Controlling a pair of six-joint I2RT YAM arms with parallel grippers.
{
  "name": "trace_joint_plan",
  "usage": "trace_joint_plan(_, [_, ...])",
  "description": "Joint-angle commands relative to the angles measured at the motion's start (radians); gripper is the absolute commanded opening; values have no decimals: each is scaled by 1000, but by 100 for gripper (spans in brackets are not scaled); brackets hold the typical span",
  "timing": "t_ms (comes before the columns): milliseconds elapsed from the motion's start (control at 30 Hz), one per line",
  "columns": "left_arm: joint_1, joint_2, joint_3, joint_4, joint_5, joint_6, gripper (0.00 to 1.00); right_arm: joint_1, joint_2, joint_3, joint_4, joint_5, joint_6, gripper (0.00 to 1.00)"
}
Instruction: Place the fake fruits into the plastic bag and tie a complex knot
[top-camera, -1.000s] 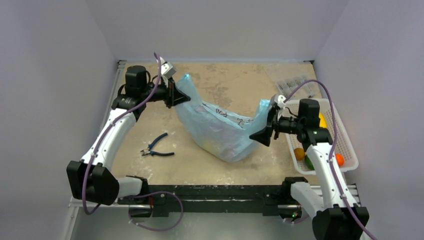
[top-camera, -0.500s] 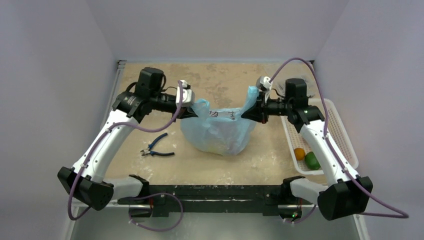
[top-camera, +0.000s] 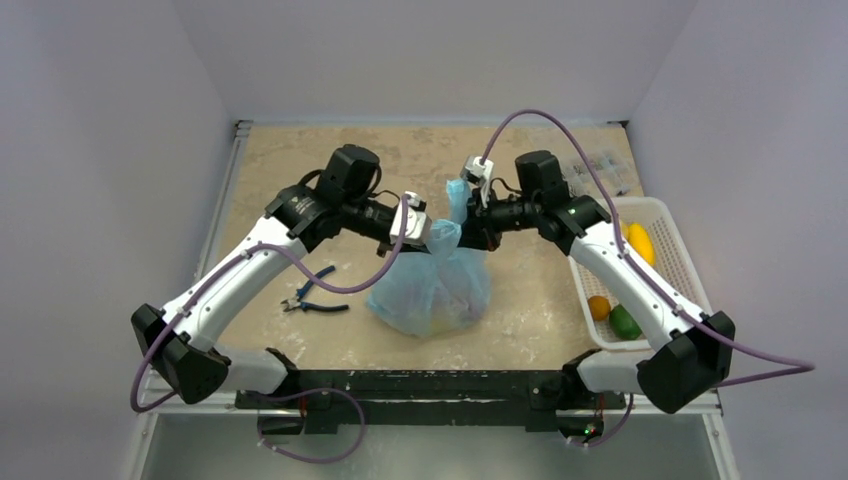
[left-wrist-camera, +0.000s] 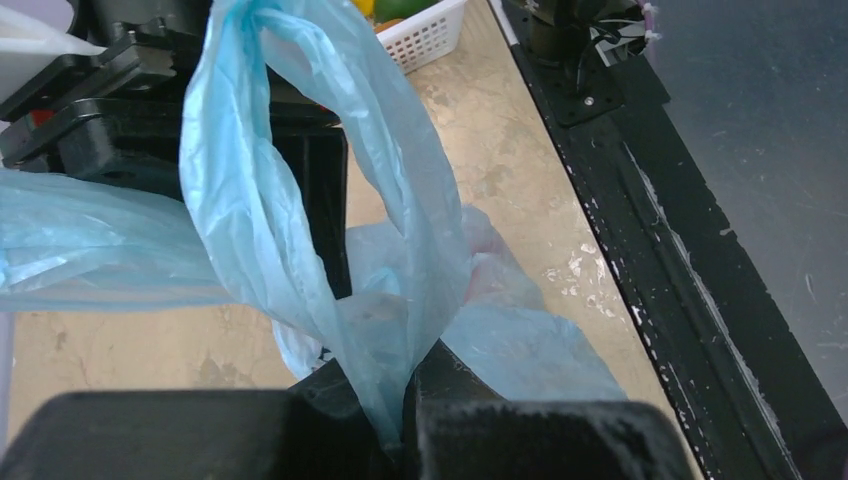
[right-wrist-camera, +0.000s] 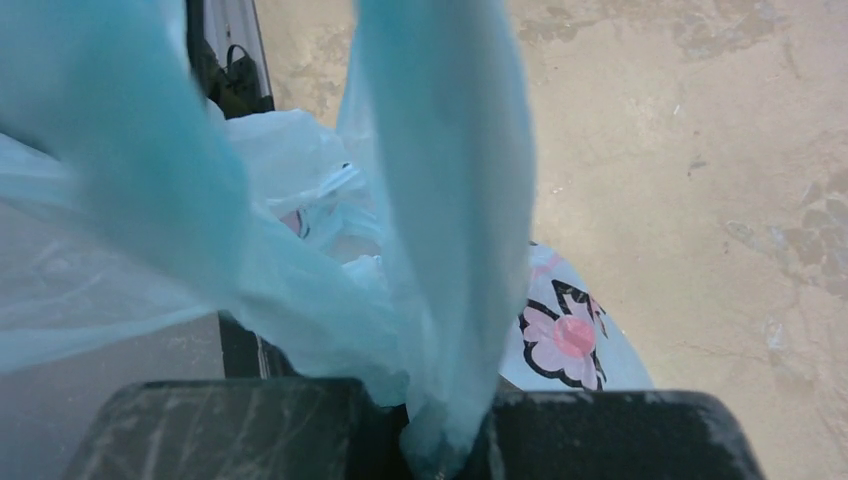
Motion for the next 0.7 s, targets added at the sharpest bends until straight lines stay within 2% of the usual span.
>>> trace_joint_plan(0, [0,13,-12,137,9,-85,0,52,-15,48,-27,15,-7,0])
trace_joint_plan(167, [0,27,-4,119,50,-75,0,93,3,64,-151,9,-143,0])
trace_joint_plan(300, [-1,21,-22,80,39,-32,0,94,-1,76,-195,-17,-179,0])
trace_joint_plan(467, [-10,9,-25,43,20,-19,7,93,15,96,-234,2,-192,0])
trace_joint_plan(600, [-7,-54,-67,57,29,-38,3,90,6,101,-229,38,-176,0])
trace_joint_plan(667, [-6,-116,-115,85,23,-46,0,85,-10,98,-206,137,-129,0])
